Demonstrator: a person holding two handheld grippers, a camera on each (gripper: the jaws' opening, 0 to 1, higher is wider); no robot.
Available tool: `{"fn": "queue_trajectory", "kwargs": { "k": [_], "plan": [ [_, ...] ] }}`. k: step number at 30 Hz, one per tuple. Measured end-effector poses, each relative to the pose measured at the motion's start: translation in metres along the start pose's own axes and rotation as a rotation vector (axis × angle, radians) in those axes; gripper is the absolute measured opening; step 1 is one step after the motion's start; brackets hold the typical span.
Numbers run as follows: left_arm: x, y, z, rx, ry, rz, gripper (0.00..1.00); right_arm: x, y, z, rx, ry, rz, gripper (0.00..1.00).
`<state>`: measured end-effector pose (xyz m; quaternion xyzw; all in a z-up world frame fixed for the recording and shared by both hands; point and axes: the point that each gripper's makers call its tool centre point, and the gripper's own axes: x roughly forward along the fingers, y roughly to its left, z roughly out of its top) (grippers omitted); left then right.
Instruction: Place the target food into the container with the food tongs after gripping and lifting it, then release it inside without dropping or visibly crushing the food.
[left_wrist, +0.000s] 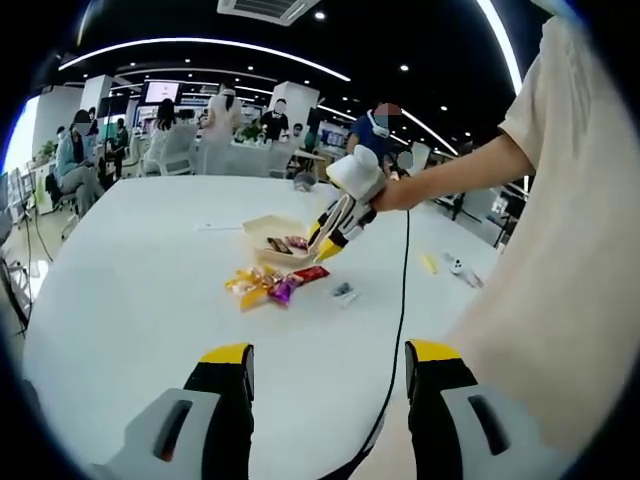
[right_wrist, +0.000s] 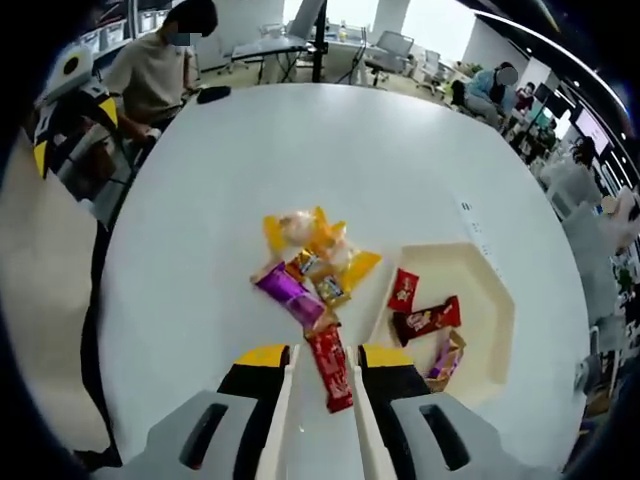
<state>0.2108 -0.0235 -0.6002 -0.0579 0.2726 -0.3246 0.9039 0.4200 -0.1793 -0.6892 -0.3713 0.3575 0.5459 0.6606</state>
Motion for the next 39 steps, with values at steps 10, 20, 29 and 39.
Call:
{"fn": "queue_trajectory", "kwargs": {
  "k": [10, 20, 29, 39],
  "plan": [
    [0.002, 0.002, 0.0, -0.017, 0.001, -0.005, 0.62, 0.005, -0.001, -0.005, -0.003, 0.012, 0.012, 0.27],
    [0.005, 0.001, 0.0, -0.02, 0.016, -0.008, 0.62, 0.011, 0.001, -0.011, -0.012, 0.024, 0.028, 0.27],
    [0.009, 0.004, 0.0, -0.026, 0.024, -0.009, 0.61, 0.017, 0.0, -0.016, -0.032, 0.036, 0.039, 0.27],
    [0.014, 0.004, 0.0, -0.031, 0.036, -0.009, 0.61, 0.025, -0.005, -0.02, -0.066, 0.048, 0.049, 0.27]
  ]
}}
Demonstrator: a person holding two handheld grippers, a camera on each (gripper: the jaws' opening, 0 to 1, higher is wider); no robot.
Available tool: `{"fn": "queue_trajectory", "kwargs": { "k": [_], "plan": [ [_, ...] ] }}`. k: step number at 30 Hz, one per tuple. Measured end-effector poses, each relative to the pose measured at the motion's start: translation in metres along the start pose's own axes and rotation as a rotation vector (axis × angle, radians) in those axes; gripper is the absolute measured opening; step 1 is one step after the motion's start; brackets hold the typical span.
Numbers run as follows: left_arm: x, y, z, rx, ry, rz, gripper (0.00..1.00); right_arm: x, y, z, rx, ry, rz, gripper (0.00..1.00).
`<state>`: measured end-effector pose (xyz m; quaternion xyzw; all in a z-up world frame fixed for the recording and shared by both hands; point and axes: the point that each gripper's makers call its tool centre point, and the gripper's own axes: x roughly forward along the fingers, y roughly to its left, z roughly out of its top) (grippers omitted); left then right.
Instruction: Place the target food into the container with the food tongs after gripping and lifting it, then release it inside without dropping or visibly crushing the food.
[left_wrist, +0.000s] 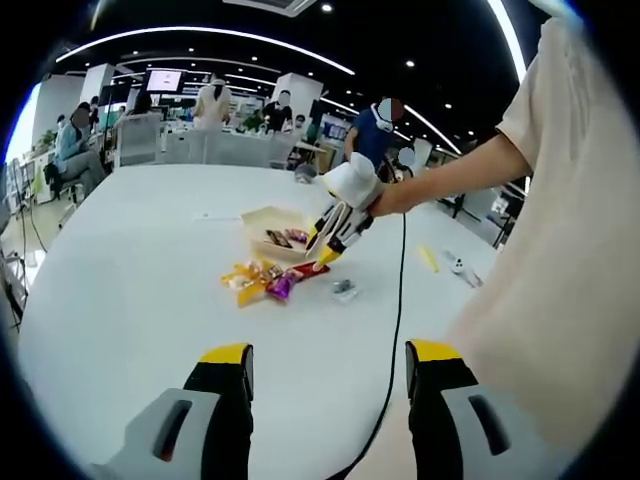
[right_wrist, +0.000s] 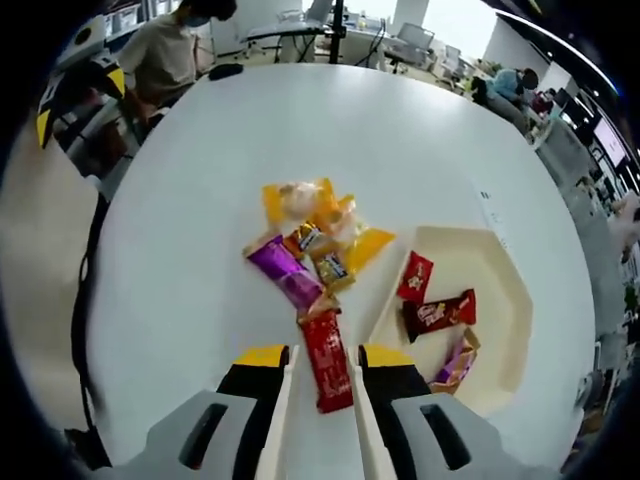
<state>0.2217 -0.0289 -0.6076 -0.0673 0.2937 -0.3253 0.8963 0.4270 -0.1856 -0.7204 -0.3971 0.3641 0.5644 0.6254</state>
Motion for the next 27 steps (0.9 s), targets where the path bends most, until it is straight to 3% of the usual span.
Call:
{"fn": "queue_trajectory", "kwargs": {
  "k": [27],
  "plan": [
    [0.012, 0.0, 0.004, -0.011, 0.011, 0.001, 0.61, 0.009, -0.006, -0.008, -0.036, 0.018, 0.013, 0.27]
  ]
}}
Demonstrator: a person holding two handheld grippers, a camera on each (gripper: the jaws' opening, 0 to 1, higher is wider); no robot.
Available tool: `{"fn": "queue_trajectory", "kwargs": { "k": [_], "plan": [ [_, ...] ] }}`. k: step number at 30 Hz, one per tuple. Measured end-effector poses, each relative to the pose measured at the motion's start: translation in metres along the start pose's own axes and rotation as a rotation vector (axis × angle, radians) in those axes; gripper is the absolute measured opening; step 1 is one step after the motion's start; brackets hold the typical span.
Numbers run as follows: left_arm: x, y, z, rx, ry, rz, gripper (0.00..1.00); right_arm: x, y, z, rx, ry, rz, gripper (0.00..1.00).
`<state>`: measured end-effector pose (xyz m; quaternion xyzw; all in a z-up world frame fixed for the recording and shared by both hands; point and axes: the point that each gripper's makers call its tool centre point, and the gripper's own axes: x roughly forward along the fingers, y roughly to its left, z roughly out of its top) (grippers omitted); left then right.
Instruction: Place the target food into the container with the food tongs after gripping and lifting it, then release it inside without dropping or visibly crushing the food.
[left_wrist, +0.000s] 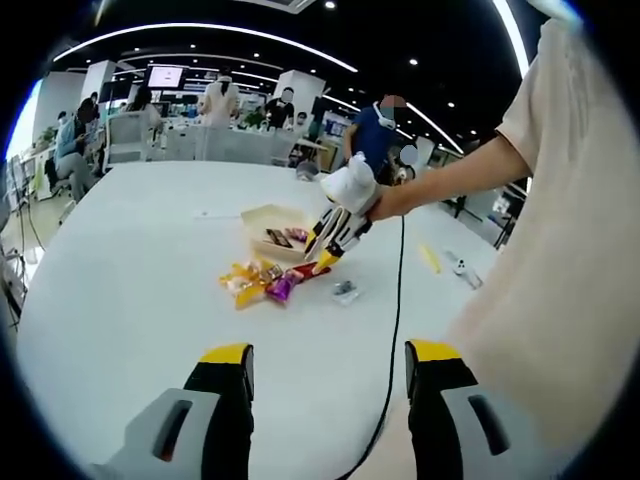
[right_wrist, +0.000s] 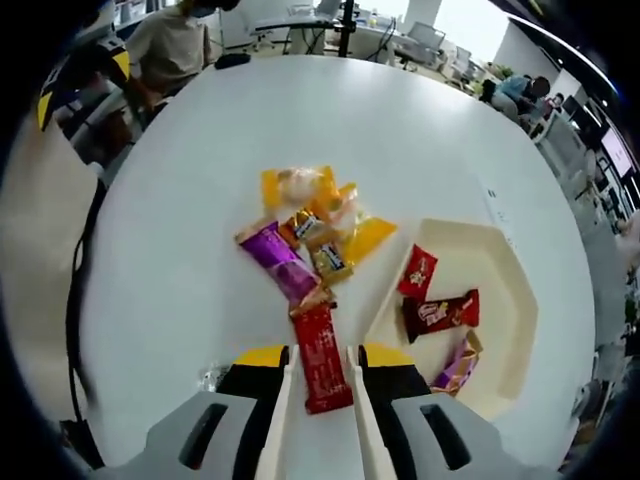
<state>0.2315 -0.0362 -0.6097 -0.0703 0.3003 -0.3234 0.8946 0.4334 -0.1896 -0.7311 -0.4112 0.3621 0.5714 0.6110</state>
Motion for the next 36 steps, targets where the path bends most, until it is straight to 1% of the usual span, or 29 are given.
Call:
{"fn": "queue_trajectory", "kwargs": {
  "k": [10, 24, 36],
  "plan": [
    [-0.002, 0.002, -0.003, -0.004, 0.006, 0.002, 0.61, 0.004, 0.004, -0.007, 0.002, 0.016, 0.018, 0.27],
    [-0.003, 0.003, -0.001, -0.004, 0.003, 0.009, 0.61, 0.006, 0.004, -0.006, 0.004, 0.018, 0.022, 0.27],
    [-0.004, 0.0, 0.001, -0.004, 0.001, 0.008, 0.61, 0.012, 0.007, -0.008, 0.04, 0.021, 0.03, 0.27]
  ]
}}
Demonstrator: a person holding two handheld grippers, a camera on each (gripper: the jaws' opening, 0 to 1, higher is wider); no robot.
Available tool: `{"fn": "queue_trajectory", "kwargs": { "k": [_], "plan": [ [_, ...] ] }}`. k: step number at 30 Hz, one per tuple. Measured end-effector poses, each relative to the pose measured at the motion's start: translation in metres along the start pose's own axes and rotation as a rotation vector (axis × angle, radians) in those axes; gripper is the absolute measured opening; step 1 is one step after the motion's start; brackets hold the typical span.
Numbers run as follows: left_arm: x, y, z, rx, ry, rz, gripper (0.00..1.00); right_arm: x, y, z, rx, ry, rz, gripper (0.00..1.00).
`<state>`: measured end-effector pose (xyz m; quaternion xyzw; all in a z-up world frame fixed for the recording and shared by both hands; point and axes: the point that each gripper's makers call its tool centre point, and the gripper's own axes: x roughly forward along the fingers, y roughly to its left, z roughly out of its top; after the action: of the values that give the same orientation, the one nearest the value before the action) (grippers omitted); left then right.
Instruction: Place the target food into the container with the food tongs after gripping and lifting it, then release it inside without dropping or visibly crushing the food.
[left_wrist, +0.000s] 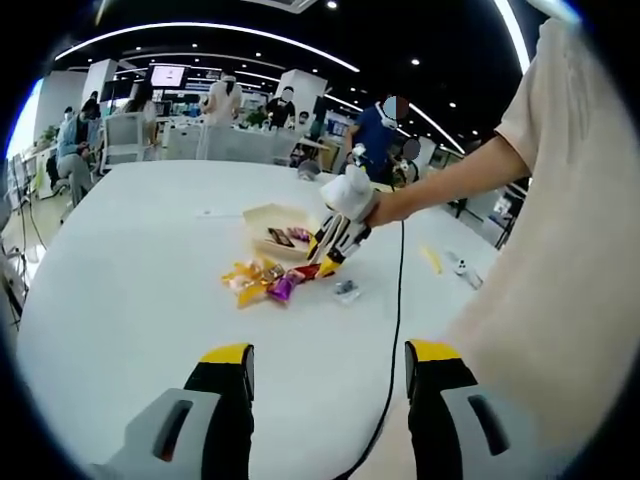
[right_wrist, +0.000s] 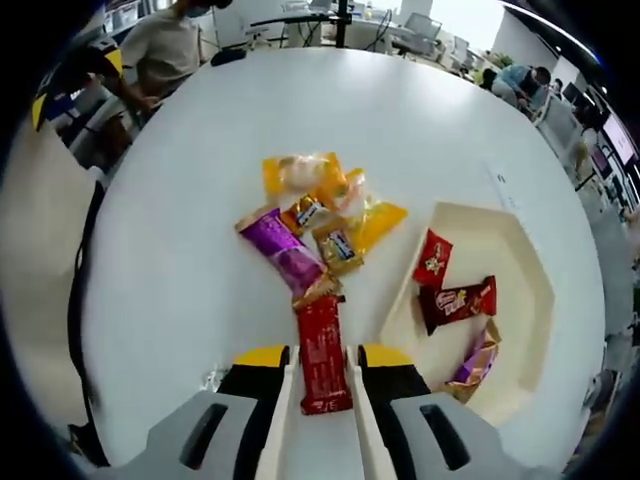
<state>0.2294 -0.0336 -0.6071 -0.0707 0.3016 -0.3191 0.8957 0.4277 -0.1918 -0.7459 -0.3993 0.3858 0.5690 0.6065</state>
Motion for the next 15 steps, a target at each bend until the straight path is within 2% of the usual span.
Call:
{"fn": "queue_trajectory", "kwargs": {
  "k": [15],
  "plan": [
    [0.0006, 0.0006, -0.0015, 0.001, 0.002, -0.006, 0.61, -0.0001, -0.0003, -0.0009, 0.034, -0.007, 0.0, 0.26]
  ]
}}
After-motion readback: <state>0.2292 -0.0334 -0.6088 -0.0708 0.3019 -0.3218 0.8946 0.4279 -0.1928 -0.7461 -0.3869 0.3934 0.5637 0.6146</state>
